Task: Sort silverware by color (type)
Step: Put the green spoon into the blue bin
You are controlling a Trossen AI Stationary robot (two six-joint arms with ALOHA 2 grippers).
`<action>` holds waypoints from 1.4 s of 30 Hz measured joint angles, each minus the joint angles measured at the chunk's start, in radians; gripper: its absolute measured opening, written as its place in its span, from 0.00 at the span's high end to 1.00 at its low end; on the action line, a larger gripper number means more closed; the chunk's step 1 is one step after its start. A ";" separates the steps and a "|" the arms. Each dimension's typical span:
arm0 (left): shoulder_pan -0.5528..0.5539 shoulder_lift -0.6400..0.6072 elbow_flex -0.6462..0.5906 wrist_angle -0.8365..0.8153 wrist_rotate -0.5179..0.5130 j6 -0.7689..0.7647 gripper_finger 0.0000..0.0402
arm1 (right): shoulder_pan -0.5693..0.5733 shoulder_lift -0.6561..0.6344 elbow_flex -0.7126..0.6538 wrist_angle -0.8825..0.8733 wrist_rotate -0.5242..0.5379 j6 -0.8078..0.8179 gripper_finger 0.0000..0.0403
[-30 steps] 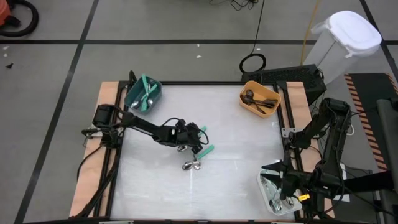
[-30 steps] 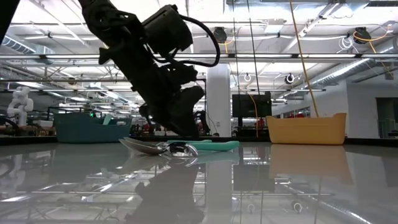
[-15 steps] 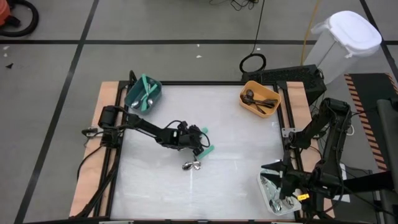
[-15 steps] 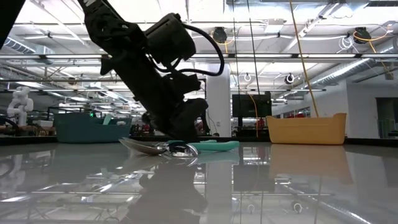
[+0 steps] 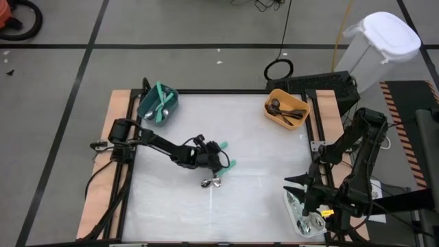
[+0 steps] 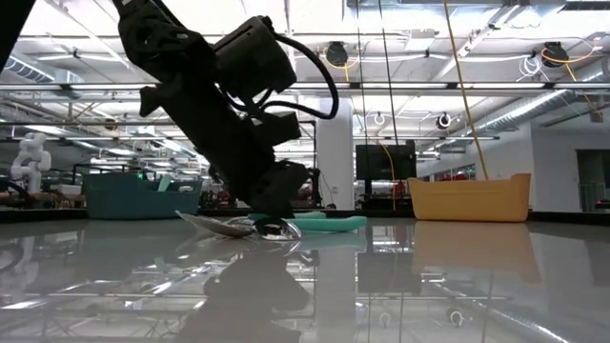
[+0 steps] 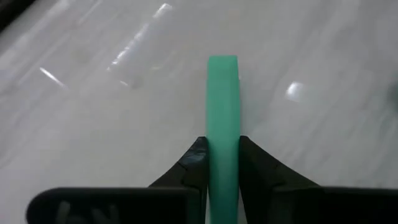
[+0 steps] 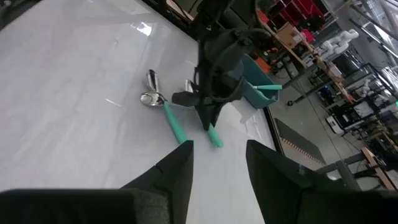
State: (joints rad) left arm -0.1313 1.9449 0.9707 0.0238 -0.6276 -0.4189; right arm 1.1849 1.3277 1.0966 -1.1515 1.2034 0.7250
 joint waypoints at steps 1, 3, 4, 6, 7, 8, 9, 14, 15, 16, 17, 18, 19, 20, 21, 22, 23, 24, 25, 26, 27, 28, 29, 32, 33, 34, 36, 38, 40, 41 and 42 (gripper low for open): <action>-0.003 -0.010 -0.002 -0.007 -0.015 0.004 0.86 | -0.008 0.000 0.000 0.000 0.000 0.004 0.65; -0.008 -0.032 -0.001 0.010 -0.041 0.007 0.86 | -0.025 0.000 0.000 0.000 0.001 0.021 0.65; -0.010 -0.043 0.001 0.012 -0.056 0.007 0.86 | -0.034 0.000 0.000 0.001 0.000 0.025 0.65; -0.016 -0.067 0.000 0.009 -0.073 0.011 0.86 | -0.054 0.000 -0.002 0.010 0.001 0.032 0.65; -0.020 -0.073 0.000 0.020 -0.083 0.017 0.86 | -0.063 0.000 -0.006 0.023 0.001 0.032 0.65; -0.024 -0.083 0.000 0.038 -0.090 0.022 0.86 | -0.073 0.000 -0.012 0.041 0.001 0.023 0.65; -0.031 -0.100 0.000 0.039 -0.100 0.031 0.86 | -0.083 0.000 -0.019 0.060 0.000 0.010 0.65; -0.066 -0.166 0.001 0.078 -0.165 0.059 0.86 | -0.139 0.000 -0.069 0.182 -0.053 -0.062 0.65; -0.075 -0.176 0.001 0.082 -0.187 0.059 0.86 | -0.151 0.000 -0.078 0.209 -0.073 -0.071 0.65; -0.084 -0.189 0.001 0.070 -0.212 0.058 0.86 | -0.162 0.000 -0.086 0.236 -0.092 -0.083 0.65; -0.092 -0.205 0.001 0.056 -0.239 0.057 0.86 | -0.171 0.000 -0.095 0.267 -0.107 -0.099 0.65; -0.100 -0.218 0.001 0.055 -0.259 0.057 0.86 | -0.181 0.000 -0.104 0.302 -0.121 -0.120 0.65; -0.107 -0.225 0.002 0.060 -0.277 0.053 0.86 | -0.190 0.000 -0.115 0.343 -0.135 -0.151 0.65; -0.112 -0.232 0.003 0.060 -0.292 0.051 0.86 | -0.196 0.000 -0.125 0.382 -0.144 -0.186 0.65; -0.122 -0.241 0.002 0.054 -0.303 0.051 0.86 | -0.206 0.000 -0.135 0.417 -0.161 -0.227 0.65; -0.131 -0.246 0.000 0.051 -0.316 0.051 0.86 | -0.215 0.000 -0.144 0.454 -0.180 -0.268 0.65; -0.137 -0.250 0.001 0.059 -0.322 0.048 0.86 | -0.228 0.000 -0.153 0.493 -0.201 -0.306 0.65; -0.145 -0.251 0.003 0.065 -0.338 0.044 0.86 | -0.244 0.000 -0.160 0.523 -0.227 -0.341 0.65; -0.155 -0.251 0.003 0.063 -0.356 0.043 0.86 | -0.260 0.000 -0.166 0.551 -0.255 -0.374 0.65; -0.164 -0.250 0.002 0.060 -0.374 0.042 0.86 | -0.275 0.000 -0.172 0.582 -0.283 -0.403 0.65; -0.171 -0.250 0.002 0.060 -0.389 0.042 0.86 | -0.293 0.000 -0.178 0.612 -0.311 -0.434 0.65; -0.177 -0.249 0.002 0.060 -0.403 0.039 0.86 | -0.309 0.000 -0.184 0.643 -0.338 -0.466 0.65; -0.181 -0.250 0.002 0.060 -0.414 0.032 0.86 | -0.325 0.000 -0.192 0.672 -0.364 -0.497 0.65; -0.194 -0.250 0.002 0.054 -0.440 0.001 0.86 | -0.374 0.000 -0.213 0.754 -0.436 -0.580 0.65; -0.199 -0.250 0.002 0.054 -0.451 -0.004 0.86 | -0.390 0.000 -0.220 0.783 -0.460 -0.603 0.65; -0.204 -0.250 0.002 0.056 -0.459 -0.006 0.86 | -0.405 0.000 -0.226 0.805 -0.483 -0.625 0.65; -0.214 -0.250 0.002 0.056 -0.466 -0.006 0.86 | -0.433 0.000 -0.240 0.848 -0.521 -0.666 0.65; -0.221 -0.250 0.002 0.055 -0.477 -0.009 0.86 | -0.459 0.000 -0.257 0.891 -0.555 -0.709 0.65; -0.226 -0.250 0.002 0.057 -0.500 -0.010 0.86 | -0.487 0.000 -0.281 0.936 -0.599 -0.766 0.65; -0.227 -0.250 0.002 0.056 -0.512 -0.011 0.86 | -0.506 0.000 -0.295 0.962 -0.633 -0.803 0.65; -0.229 -0.250 0.002 0.056 -0.526 -0.013 0.86 | -0.526 0.000 -0.304 0.990 -0.674 -0.842 0.65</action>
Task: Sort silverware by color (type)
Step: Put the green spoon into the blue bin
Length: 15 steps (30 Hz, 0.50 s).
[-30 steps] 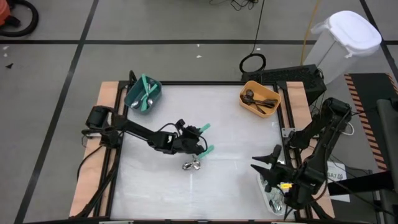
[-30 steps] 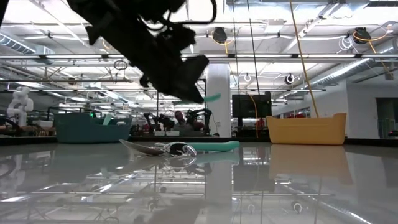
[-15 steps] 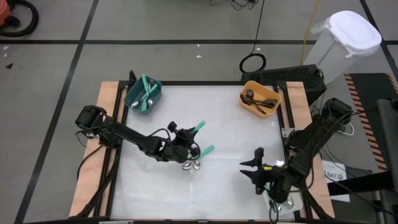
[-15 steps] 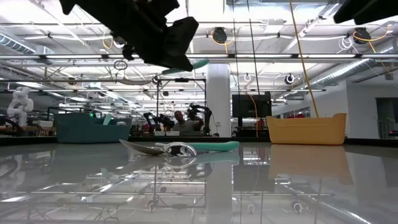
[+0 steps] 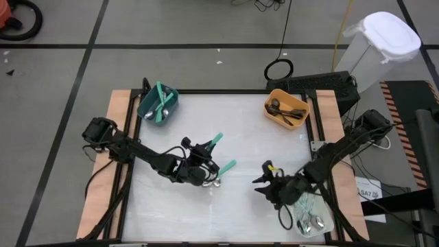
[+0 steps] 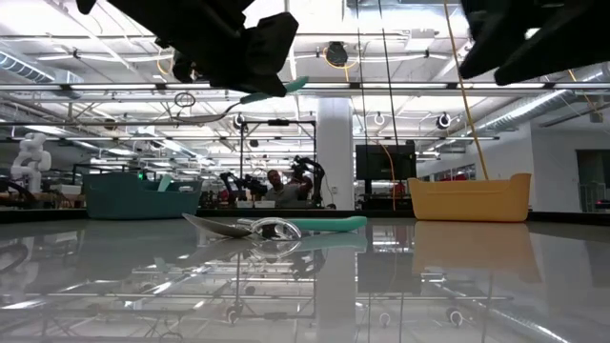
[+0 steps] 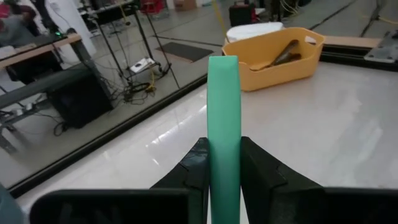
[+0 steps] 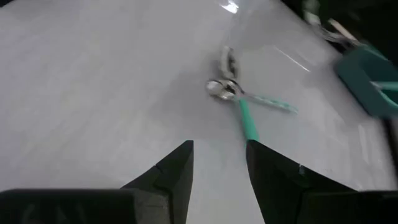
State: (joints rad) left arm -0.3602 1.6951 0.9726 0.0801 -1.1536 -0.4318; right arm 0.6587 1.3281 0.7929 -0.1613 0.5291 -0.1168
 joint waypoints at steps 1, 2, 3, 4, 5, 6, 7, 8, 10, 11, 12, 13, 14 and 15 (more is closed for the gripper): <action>-0.001 0.000 0.000 0.000 -0.010 -0.002 0.86 | -0.023 0.000 -0.006 0.028 -0.045 -0.042 0.65; -0.002 0.000 0.000 0.000 -0.018 -0.007 0.86 | -0.049 0.000 -0.009 0.051 -0.090 -0.085 0.65; -0.002 0.000 0.000 0.000 -0.021 -0.015 0.86 | -0.075 0.000 -0.009 0.071 -0.129 -0.128 0.65; -0.002 0.000 0.000 -0.001 -0.021 -0.030 0.86 | -0.100 0.000 -0.009 0.090 -0.157 -0.173 0.65; -0.001 0.000 0.000 -0.003 -0.021 -0.058 0.86 | -0.128 0.000 -0.008 0.103 -0.181 -0.219 0.65; 0.004 -0.005 0.000 -0.012 -0.022 -0.099 0.86 | -0.154 0.000 -0.008 0.114 -0.203 -0.266 0.65; 0.009 -0.015 0.000 -0.033 -0.022 -0.138 0.86 | -0.181 0.000 -0.008 0.131 -0.226 -0.309 0.65; 0.015 -0.024 0.000 -0.053 -0.024 -0.163 0.86 | -0.208 0.000 -0.008 0.151 -0.254 -0.346 0.65; 0.022 -0.043 0.002 -0.112 -0.038 -0.205 0.86 | -0.262 0.000 -0.008 0.191 -0.318 -0.395 0.65; 0.022 -0.052 0.002 -0.159 -0.050 -0.230 0.86 | -0.286 0.000 -0.007 0.208 -0.351 -0.414 0.65; 0.022 -0.058 0.002 -0.200 -0.057 -0.256 0.86 | -0.309 0.008 -0.007 0.229 -0.378 -0.428 0.65; 0.022 -0.063 0.002 -0.232 -0.061 -0.281 0.86 | -0.331 0.014 -0.007 0.252 -0.402 -0.441 0.65; 0.022 -0.071 0.002 -0.267 -0.062 -0.305 0.86 | -0.348 0.024 -0.006 0.269 -0.414 -0.449 0.65; 0.021 -0.078 0.001 -0.301 -0.065 -0.322 0.86 | -0.366 0.035 -0.006 0.286 -0.430 -0.454 0.65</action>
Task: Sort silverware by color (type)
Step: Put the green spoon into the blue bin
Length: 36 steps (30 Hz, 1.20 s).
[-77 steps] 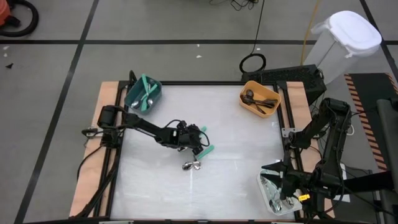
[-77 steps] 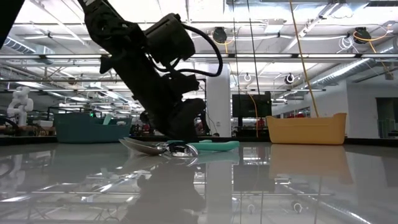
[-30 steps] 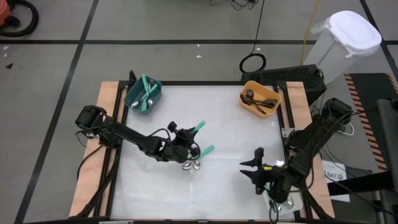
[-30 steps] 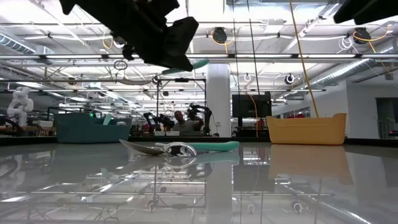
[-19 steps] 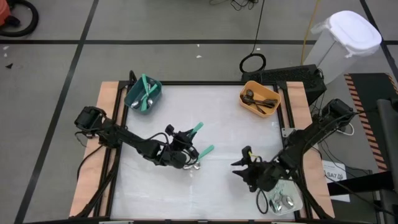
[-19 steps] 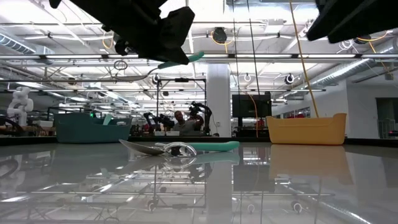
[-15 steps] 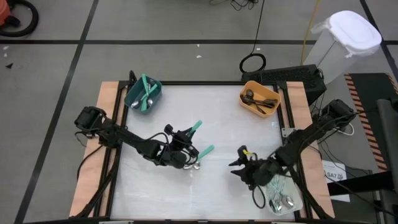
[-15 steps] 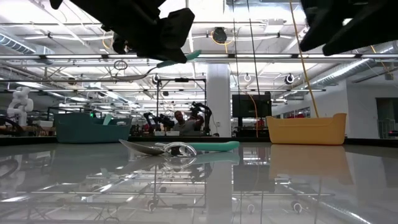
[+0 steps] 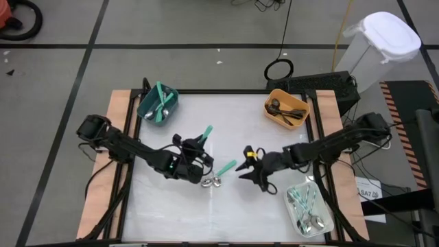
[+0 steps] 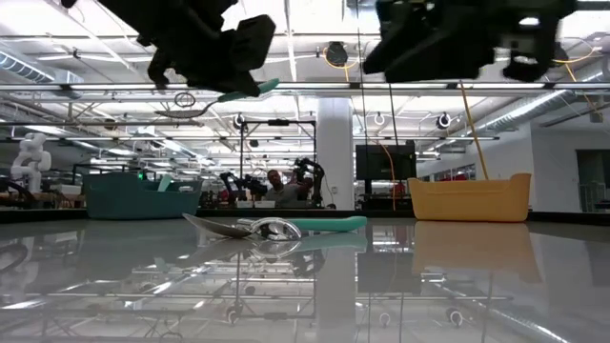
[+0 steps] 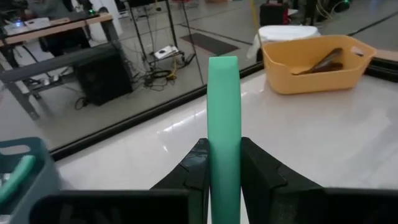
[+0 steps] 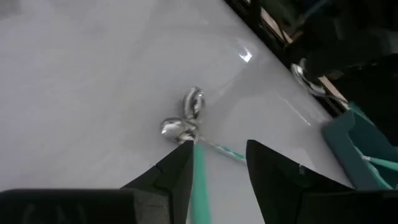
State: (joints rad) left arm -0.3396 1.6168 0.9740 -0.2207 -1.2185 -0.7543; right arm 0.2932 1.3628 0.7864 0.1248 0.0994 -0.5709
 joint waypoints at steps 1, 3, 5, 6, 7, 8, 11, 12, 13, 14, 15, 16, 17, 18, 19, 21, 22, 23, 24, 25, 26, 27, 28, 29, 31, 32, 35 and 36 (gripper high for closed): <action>-0.003 -0.004 0.000 -0.018 -0.005 -0.011 0.86 | -0.014 0.013 0.000 0.028 -0.012 -0.003 0.65; -0.003 -0.005 0.000 -0.046 -0.008 -0.015 0.86 | -0.037 0.036 0.000 0.057 -0.042 -0.008 0.65; -0.002 -0.007 0.000 -0.088 -0.007 -0.014 0.86 | -0.048 0.065 0.000 0.096 -0.053 -0.010 0.65; 0.002 -0.014 0.000 -0.119 -0.007 -0.018 0.86 | -0.052 0.076 0.001 0.105 -0.053 -0.012 0.65; 0.009 -0.019 0.000 -0.150 -0.008 -0.029 0.86 | -0.052 0.088 0.001 0.111 -0.053 -0.017 0.65; 0.020 -0.023 0.001 -0.187 -0.008 -0.048 0.86 | -0.053 0.099 0.001 0.128 -0.053 -0.020 0.65; 0.065 -0.066 -0.003 -0.372 0.007 -0.128 0.86 | -0.054 0.127 0.001 0.165 -0.055 -0.029 0.65; 0.085 -0.081 0.001 -0.409 0.016 -0.148 0.86 | -0.055 0.132 0.001 0.175 -0.054 -0.029 0.65; 0.104 -0.098 0.002 -0.461 0.034 -0.164 0.86 | -0.057 0.138 0.001 0.182 -0.054 -0.030 0.65; 0.125 -0.116 -0.001 -0.533 0.057 -0.176 0.86 | -0.057 0.144 0.001 0.200 -0.054 -0.034 0.65; 0.148 -0.125 -0.002 -0.573 0.072 -0.178 0.86 | -0.059 0.148 0.001 0.214 -0.053 -0.038 0.65; 0.170 -0.132 -0.001 -0.585 0.081 -0.173 0.86 | -0.060 0.151 0.002 0.218 -0.053 -0.041 0.65; 0.191 -0.142 0.000 -0.610 0.094 -0.169 0.86 | -0.063 0.151 0.001 0.222 -0.054 -0.044 0.65; 0.212 -0.156 -0.002 -0.653 0.119 -0.161 0.86 | -0.066 0.153 0.000 0.234 -0.054 -0.045 0.65; 0.235 -0.167 -0.004 -0.689 0.142 -0.149 0.86 | -0.071 0.155 0.001 0.253 -0.054 -0.045 0.65; 0.286 -0.176 0.000 -0.714 0.174 -0.142 0.86 | -0.079 0.156 0.002 0.261 -0.053 -0.045 0.65; 0.310 -0.186 -0.002 -0.743 0.199 -0.145 0.86 | -0.084 0.156 0.002 0.267 -0.053 -0.045 0.65; 0.334 -0.192 -0.004 -0.771 0.211 -0.141 0.86 | -0.087 0.156 0.002 0.276 -0.053 -0.045 0.65; 0.359 -0.198 -0.004 -0.775 0.211 -0.130 0.86 | -0.091 0.156 0.002 0.278 -0.053 -0.044 0.65; 0.383 -0.199 -0.001 -0.763 0.209 -0.118 0.86 | -0.093 0.156 0.002 0.278 -0.053 -0.044 0.65; 0.407 -0.201 0.000 -0.757 0.212 -0.097 0.86 | -0.096 0.156 0.002 0.277 -0.053 -0.043 0.65; 0.429 -0.204 -0.003 -0.759 0.227 -0.068 0.86 | -0.097 0.156 0.002 0.276 -0.053 -0.043 0.65; 0.451 -0.210 -0.004 -0.753 0.242 -0.032 0.86 | -0.098 0.156 0.002 0.276 -0.053 -0.042 0.65; 0.476 -0.214 -0.003 -0.725 0.251 0.005 0.86 | -0.098 0.156 0.002 0.273 -0.052 -0.042 0.65; 0.524 -0.224 -0.001 -0.693 0.283 0.080 0.86 | -0.098 0.156 0.002 0.267 -0.053 -0.042 0.65; 0.550 -0.231 -0.004 -0.694 0.301 0.118 0.86 | -0.097 0.156 0.002 0.267 -0.053 -0.042 0.65; 0.642 -0.260 -0.002 -0.650 0.333 0.215 0.86 | -0.098 0.156 0.002 0.267 -0.052 -0.033 0.65; 0.677 -0.269 -0.003 -0.652 0.335 0.243 0.86 | -0.098 0.156 0.001 0.267 -0.053 -0.033 0.65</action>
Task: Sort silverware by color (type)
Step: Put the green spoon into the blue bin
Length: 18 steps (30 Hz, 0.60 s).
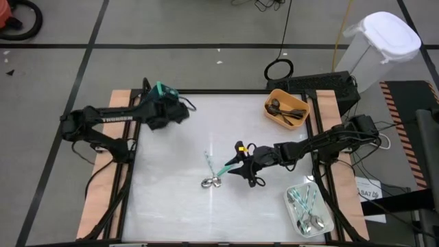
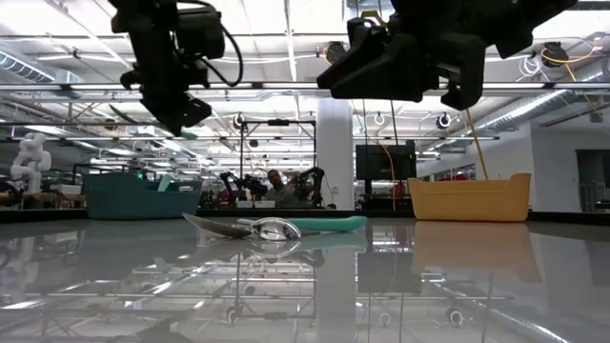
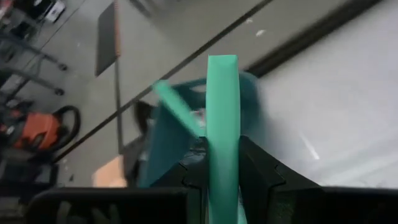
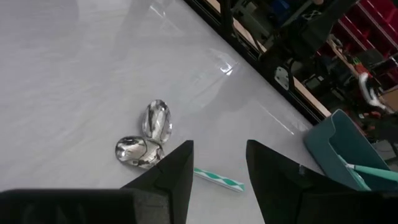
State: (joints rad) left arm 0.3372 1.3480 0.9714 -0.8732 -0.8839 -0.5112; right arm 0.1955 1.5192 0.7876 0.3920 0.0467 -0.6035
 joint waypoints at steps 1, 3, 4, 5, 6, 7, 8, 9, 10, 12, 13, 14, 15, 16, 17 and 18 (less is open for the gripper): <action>0.034 -0.009 0.000 0.015 -0.001 0.026 0.86 | 0.000 0.000 0.000 0.001 0.001 0.001 0.65; 0.099 -0.025 -0.007 0.078 -0.001 0.082 0.86 | 0.000 0.000 0.000 0.000 0.001 0.018 0.65; 0.127 -0.033 -0.019 0.115 0.002 0.123 0.86 | 0.000 0.000 0.000 -0.001 0.001 0.029 0.65; 0.153 -0.039 -0.034 0.169 0.011 0.165 0.86 | 0.000 0.000 0.000 -0.002 0.002 0.039 0.65; 0.179 -0.040 -0.051 0.240 0.031 0.209 0.86 | 0.000 0.000 0.000 -0.008 0.002 0.050 0.65; 0.207 -0.040 -0.073 0.311 0.051 0.254 0.86 | 0.000 0.000 0.000 -0.013 0.002 0.063 0.65; 0.234 -0.040 -0.100 0.373 0.071 0.299 0.86 | 0.000 0.000 0.000 -0.015 0.002 0.075 0.65; 0.258 -0.041 -0.126 0.444 0.095 0.345 0.86 | 0.000 0.000 0.000 -0.020 0.003 0.086 0.65; 0.283 -0.041 -0.150 0.524 0.128 0.388 0.86 | 0.000 0.000 0.000 -0.027 0.002 0.094 0.65; 0.324 -0.041 -0.194 0.624 0.190 0.442 0.86 | 0.000 0.000 0.000 -0.041 0.003 0.107 0.65; 0.340 -0.041 -0.208 0.644 0.216 0.456 0.86 | 0.000 0.000 0.000 -0.048 0.003 0.115 0.65; 0.355 -0.040 -0.219 0.660 0.235 0.473 0.86 | 0.000 0.000 0.000 -0.052 0.003 0.122 0.65; 0.365 -0.040 -0.227 0.670 0.245 0.487 0.86 | 0.000 0.000 0.000 -0.057 0.003 0.129 0.65; 0.375 -0.041 -0.234 0.684 0.253 0.498 0.86 | 0.000 0.000 0.000 -0.064 0.003 0.136 0.65; 0.383 -0.041 -0.240 0.697 0.261 0.504 0.86 | 0.000 0.000 0.000 -0.071 0.003 0.142 0.65; 0.393 -0.041 -0.247 0.703 0.270 0.510 0.86 | 0.000 0.000 0.000 -0.075 0.003 0.146 0.65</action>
State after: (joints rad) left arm 0.7298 1.3071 0.7242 -0.1699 -0.6136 -0.0016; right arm 0.1959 1.5188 0.7872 0.3168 0.0498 -0.4578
